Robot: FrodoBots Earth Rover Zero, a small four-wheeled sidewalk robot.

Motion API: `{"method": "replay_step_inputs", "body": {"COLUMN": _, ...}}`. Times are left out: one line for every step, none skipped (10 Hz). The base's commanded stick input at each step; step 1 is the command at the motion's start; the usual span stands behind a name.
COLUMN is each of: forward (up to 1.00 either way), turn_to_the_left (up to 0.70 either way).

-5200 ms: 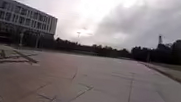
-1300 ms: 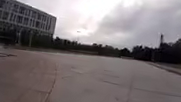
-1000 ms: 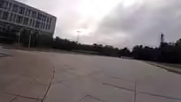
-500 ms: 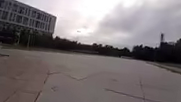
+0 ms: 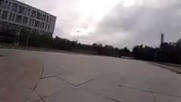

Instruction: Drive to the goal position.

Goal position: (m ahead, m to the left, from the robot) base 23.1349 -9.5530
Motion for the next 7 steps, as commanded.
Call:
{"method": "replay_step_inputs", "body": {"forward": 0.7, "turn_to_the_left": 0.0}}
{"method": "replay_step_inputs", "body": {"forward": 0.7, "turn_to_the_left": 0.0}}
{"method": "replay_step_inputs", "body": {"forward": 0.7, "turn_to_the_left": 0.0}}
{"method": "replay_step_inputs", "body": {"forward": 0.7, "turn_to_the_left": 0.0}}
{"method": "replay_step_inputs", "body": {"forward": 0.7, "turn_to_the_left": 0.0}}
{"method": "replay_step_inputs", "body": {"forward": 0.7, "turn_to_the_left": 0.0}}
{"method": "replay_step_inputs", "body": {"forward": 0.7, "turn_to_the_left": 0.0}}
